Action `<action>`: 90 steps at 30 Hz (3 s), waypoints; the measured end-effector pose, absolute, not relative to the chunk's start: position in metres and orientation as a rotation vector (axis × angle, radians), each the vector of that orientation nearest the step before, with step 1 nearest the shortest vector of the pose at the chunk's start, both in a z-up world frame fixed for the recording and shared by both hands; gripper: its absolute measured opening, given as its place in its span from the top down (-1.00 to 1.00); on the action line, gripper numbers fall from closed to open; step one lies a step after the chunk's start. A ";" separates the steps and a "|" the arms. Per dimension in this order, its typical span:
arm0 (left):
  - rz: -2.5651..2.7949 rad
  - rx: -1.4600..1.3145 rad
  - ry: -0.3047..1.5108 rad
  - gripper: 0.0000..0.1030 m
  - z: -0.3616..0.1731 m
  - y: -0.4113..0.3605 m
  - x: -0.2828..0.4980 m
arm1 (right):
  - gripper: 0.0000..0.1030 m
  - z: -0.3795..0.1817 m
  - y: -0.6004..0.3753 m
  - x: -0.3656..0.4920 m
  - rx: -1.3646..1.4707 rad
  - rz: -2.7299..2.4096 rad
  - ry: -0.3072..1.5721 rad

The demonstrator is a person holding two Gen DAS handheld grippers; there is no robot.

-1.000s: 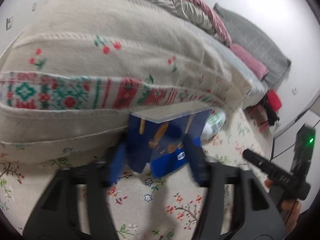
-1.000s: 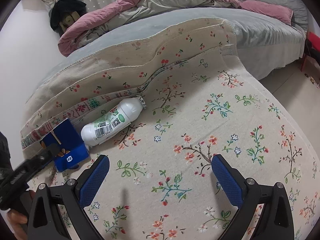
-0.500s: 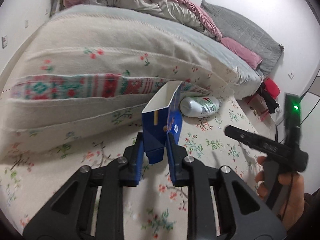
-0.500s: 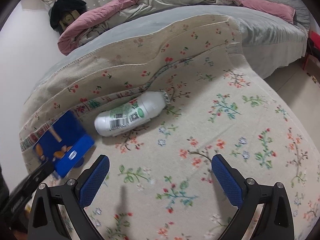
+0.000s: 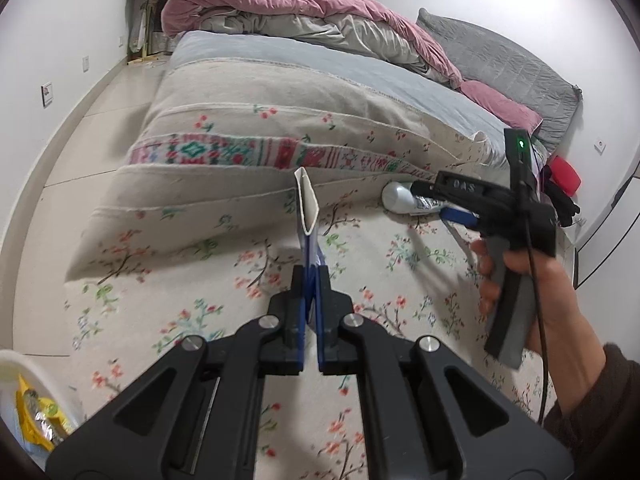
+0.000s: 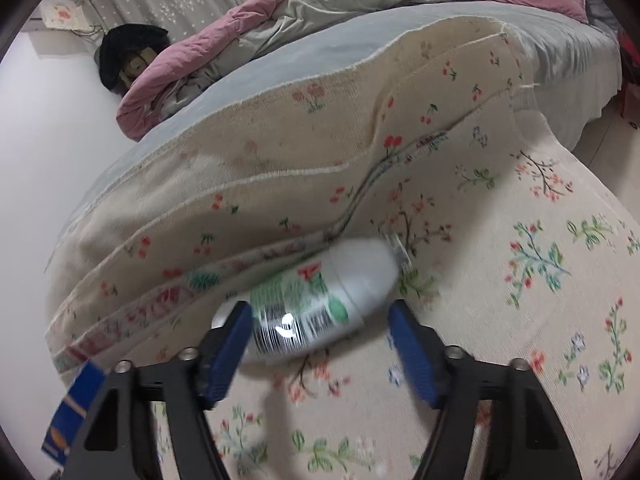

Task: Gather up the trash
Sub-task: 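Grasp the blue box with the left gripper while the right gripper grasps the white bottle, then carry the blue box over the bin with the left gripper and open it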

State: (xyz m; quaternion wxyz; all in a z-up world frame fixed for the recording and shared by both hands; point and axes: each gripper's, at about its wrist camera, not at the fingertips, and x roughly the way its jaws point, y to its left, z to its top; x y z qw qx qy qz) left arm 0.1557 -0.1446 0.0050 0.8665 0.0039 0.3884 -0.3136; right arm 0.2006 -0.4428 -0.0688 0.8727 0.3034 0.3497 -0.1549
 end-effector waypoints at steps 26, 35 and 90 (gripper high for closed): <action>-0.566 -0.047 0.797 0.91 0.030 -0.076 0.097 | 0.58 -0.033 -0.407 0.124 0.645 -0.209 0.714; -0.532 -0.077 0.805 0.91 0.028 -0.051 0.073 | 0.58 -0.023 -0.380 0.078 0.612 -0.165 0.742; 0.127 -0.303 1.015 -0.65 -0.027 0.151 0.063 | 0.58 -0.034 -0.085 0.140 0.309 0.344 0.865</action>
